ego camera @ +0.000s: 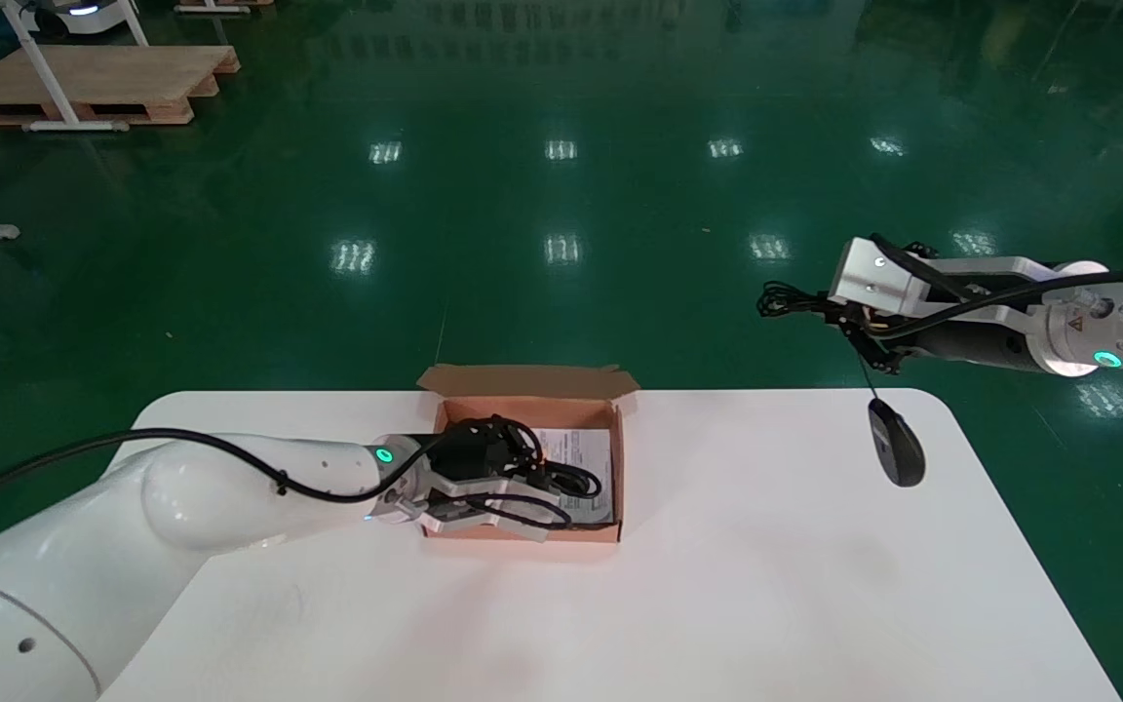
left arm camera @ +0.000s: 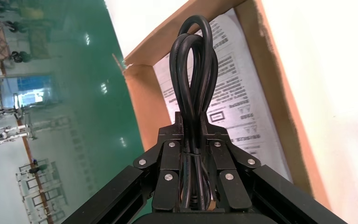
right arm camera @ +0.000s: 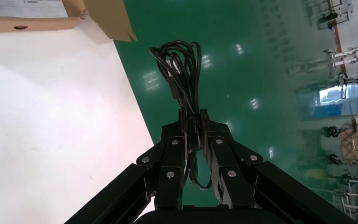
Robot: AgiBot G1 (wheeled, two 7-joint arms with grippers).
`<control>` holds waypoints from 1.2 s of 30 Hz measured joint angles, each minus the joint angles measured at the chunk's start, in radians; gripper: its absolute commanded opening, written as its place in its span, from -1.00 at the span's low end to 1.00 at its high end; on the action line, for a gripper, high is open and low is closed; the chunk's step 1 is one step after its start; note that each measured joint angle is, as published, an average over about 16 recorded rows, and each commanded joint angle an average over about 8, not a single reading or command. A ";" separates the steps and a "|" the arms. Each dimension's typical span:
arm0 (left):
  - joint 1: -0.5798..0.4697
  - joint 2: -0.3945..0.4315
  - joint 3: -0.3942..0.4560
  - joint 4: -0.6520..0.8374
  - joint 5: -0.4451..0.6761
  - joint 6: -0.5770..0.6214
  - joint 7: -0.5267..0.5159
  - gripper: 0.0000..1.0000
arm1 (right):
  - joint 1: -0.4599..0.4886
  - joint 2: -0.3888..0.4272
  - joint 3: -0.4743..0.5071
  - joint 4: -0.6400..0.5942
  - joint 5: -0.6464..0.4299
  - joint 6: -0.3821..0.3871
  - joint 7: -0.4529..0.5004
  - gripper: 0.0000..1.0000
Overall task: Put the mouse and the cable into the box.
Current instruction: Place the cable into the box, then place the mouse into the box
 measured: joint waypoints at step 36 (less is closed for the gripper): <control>-0.094 -0.281 -0.135 -0.025 -0.091 -0.054 -0.336 1.00 | -0.003 -0.148 -0.046 0.057 0.005 -0.010 -0.080 -1.00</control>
